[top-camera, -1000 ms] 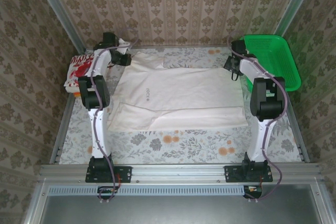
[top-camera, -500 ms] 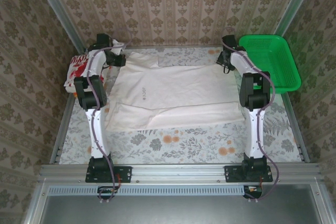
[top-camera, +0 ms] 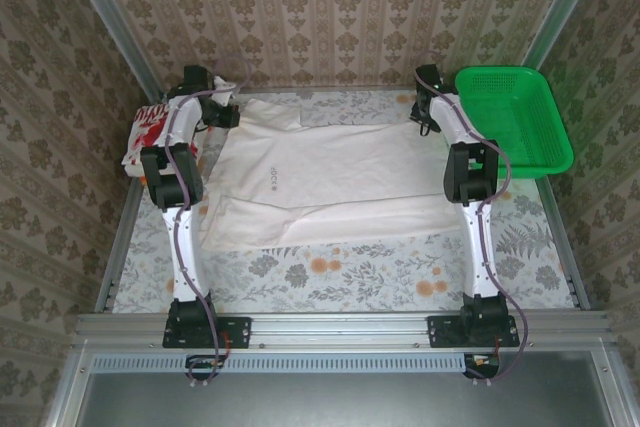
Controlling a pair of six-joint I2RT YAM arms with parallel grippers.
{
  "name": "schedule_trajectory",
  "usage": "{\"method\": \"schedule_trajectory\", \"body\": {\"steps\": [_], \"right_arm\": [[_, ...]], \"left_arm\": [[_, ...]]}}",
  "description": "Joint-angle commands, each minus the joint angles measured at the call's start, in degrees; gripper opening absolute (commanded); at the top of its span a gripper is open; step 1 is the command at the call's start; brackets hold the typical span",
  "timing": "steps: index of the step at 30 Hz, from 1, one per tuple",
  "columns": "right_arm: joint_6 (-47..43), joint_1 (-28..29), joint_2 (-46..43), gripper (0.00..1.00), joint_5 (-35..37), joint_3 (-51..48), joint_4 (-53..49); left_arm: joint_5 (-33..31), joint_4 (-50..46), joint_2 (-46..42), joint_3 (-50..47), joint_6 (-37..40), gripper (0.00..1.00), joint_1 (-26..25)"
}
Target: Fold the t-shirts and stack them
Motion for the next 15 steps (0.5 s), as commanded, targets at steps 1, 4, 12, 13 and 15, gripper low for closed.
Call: {"method": "schedule_trajectory", "body": {"steps": [1, 4, 12, 13, 15], "right_arm": [[0.7, 0.2, 3.3, 0.49, 1.9, 5.7, -5.7], [0.4, 0.2, 5.3, 0.39, 1.5, 9.5, -7.9], [0.7, 0.3, 5.2, 0.0, 0.7, 9.6, -9.1], [0.3, 0.3, 4.8, 0.0, 0.7, 9.7, -9.1], [-0.4, 0.5, 3.9, 0.0, 0.8, 9.6, -8.9]], "left_arm": [[1.5, 0.2, -3.3, -0.7, 1.7, 0.0, 0.7], [2.0, 0.4, -3.4, -0.8, 1.6, 0.0, 0.8], [2.9, 1.4, -4.0, -2.2, 1.7, 0.0, 1.1], [3.0, 1.6, -4.1, -2.5, 1.7, 0.0, 1.2], [3.3, 2.0, -4.5, -2.8, 1.7, 0.0, 1.2]]}}
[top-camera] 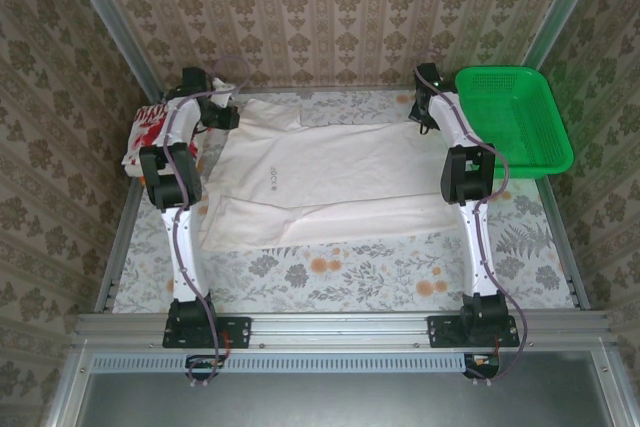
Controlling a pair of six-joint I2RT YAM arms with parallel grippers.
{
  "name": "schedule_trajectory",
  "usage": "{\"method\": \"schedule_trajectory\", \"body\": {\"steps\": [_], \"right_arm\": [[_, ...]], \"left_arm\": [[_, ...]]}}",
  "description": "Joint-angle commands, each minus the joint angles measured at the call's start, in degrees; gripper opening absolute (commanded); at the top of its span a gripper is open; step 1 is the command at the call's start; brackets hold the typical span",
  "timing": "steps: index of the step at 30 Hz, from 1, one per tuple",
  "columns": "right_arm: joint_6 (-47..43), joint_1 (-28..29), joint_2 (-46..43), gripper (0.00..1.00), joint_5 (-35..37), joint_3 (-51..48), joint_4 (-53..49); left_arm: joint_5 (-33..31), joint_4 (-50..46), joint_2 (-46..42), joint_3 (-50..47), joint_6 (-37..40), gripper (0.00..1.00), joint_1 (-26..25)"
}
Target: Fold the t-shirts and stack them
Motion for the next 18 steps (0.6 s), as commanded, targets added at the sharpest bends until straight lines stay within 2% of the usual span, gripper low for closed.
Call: {"method": "schedule_trajectory", "body": {"steps": [1, 5, 11, 18], "right_arm": [[-1.6, 0.5, -0.6, 0.0, 0.7, 1.7, -2.6], [-3.5, 0.9, -4.7, 0.0, 2.1, -0.8, -0.9], [-4.1, 0.8, -15.1, 0.0, 1.2, -14.8, 8.6], [-6.8, 0.8, -24.6, 0.0, 1.1, -27.9, 13.4]], "left_arm": [[1.8, 0.9, -4.1, -0.8, 1.3, 0.0, 0.8], [2.7, 1.8, -5.7, -1.2, 1.1, 0.0, 0.7], [4.1, 3.4, -9.2, -3.2, 0.3, 0.0, 0.7], [6.9, 3.8, -15.8, -9.6, 1.0, 0.0, 1.3]]}}
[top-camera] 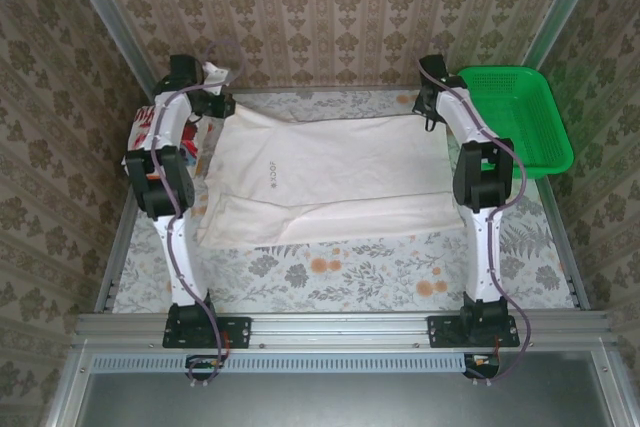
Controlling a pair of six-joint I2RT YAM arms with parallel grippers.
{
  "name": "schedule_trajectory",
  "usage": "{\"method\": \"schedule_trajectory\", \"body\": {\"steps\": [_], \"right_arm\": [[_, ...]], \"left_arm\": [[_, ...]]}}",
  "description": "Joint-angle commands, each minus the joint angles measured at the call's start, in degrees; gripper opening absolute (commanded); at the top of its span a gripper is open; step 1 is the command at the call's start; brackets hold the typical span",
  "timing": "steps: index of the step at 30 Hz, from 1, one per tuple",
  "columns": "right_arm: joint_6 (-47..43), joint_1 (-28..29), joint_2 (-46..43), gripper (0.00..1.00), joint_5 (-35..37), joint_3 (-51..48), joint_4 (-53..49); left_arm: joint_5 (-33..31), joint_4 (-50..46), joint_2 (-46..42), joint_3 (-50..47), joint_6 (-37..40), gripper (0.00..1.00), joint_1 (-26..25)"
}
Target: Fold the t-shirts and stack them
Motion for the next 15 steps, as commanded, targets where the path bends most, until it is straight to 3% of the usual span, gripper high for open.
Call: {"method": "schedule_trajectory", "body": {"steps": [1, 8, 15], "right_arm": [[-2.6, 0.2, -6.7, 0.0, 0.7, -7.3, 4.3], [-3.3, 0.2, -19.1, 0.0, -1.0, -24.7, 11.4], [-4.0, 0.1, -30.6, 0.0, -1.1, -39.6, 15.8]], "left_arm": [[3.4, 1.1, -5.1, -3.6, 1.1, 0.0, 1.3], [6.8, 1.5, -12.6, -12.8, 1.3, 0.0, 1.3], [5.8, 3.8, -20.6, -23.8, 1.1, 0.0, 1.4]]}}
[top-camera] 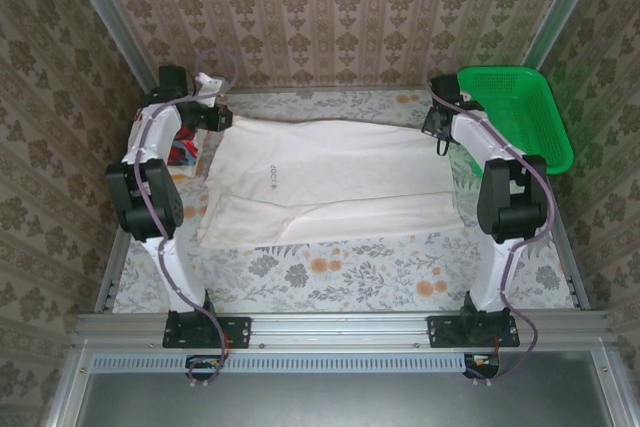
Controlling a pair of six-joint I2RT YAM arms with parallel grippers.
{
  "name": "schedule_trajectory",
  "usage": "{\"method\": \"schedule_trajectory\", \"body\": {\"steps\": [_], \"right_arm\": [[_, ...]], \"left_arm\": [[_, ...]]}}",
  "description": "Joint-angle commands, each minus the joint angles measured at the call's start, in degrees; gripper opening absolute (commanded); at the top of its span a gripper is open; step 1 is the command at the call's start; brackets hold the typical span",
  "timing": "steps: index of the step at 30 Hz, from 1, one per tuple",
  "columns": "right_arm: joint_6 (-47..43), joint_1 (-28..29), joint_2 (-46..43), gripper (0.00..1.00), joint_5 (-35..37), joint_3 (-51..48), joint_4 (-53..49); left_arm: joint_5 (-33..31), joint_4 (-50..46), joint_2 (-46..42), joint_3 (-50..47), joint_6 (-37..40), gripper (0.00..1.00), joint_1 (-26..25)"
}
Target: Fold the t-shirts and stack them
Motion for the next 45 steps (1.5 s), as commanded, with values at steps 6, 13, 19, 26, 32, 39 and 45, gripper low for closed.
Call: {"method": "schedule_trajectory", "body": {"steps": [6, 13, 19, 26, 32, 39, 45], "right_arm": [[-2.3, 0.0, -13.6, 0.0, 0.6, -13.4, 3.3], [-2.1, 0.0, -21.3, 0.0, -1.4, -22.5, 3.0], [-3.4, 0.0, -26.2, 0.0, -1.7, -27.4, 0.8], [-2.4, 0.1, -33.9, 0.0, -3.4, -32.8, -0.8], [-1.1, 0.2, -37.0, 0.0, -4.5, -35.4, -4.3], [-0.2, 0.2, -39.7, 0.0, -4.9, -38.7, -5.7], [0.3, 0.2, -38.4, 0.0, -5.7, -40.2, -5.0]], "left_arm": [[1.4, 1.7, -10.3, -11.1, 1.5, 0.0, 0.2], [-0.6, 3.0, -18.7, -21.8, 1.7, 0.0, 0.3], [-1.5, -0.6, -23.3, -26.6, 1.9, 0.0, 0.6], [-4.1, -1.2, -29.7, -31.7, -0.4, 0.0, 0.7], [-5.7, -6.1, -32.0, -32.9, -2.9, 0.0, 1.2], [-10.0, -9.9, -36.5, -37.8, -5.1, 0.0, 1.4], [-11.3, -11.6, -36.4, -41.0, -7.3, 0.0, 1.6]]}}
